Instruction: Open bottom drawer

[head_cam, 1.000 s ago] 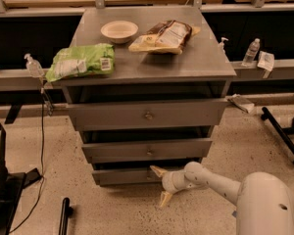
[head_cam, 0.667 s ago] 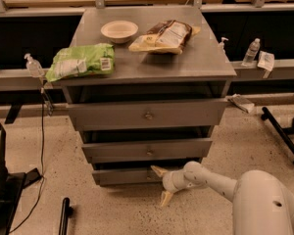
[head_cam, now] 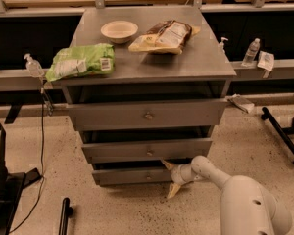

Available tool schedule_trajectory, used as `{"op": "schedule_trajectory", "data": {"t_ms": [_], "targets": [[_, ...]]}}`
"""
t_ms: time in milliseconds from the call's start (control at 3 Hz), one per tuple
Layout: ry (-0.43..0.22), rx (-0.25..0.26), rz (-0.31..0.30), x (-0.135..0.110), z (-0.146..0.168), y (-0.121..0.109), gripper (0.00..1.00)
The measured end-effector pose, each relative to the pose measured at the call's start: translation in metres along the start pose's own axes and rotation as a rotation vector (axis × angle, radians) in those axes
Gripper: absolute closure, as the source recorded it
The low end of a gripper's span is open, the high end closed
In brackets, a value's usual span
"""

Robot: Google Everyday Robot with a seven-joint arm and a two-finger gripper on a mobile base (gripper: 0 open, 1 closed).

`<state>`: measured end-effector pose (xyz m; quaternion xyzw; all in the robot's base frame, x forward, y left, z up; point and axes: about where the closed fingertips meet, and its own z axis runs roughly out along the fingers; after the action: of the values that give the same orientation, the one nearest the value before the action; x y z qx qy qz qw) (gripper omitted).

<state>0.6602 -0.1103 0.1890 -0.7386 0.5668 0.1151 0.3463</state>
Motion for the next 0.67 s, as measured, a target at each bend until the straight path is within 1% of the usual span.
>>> {"op": "schedule_trajectory", "data": {"t_ms": [667], "targets": [[0.024, -0.028, 0.005, 0.0049, 0.0043, -0.0044, 0.0]]}}
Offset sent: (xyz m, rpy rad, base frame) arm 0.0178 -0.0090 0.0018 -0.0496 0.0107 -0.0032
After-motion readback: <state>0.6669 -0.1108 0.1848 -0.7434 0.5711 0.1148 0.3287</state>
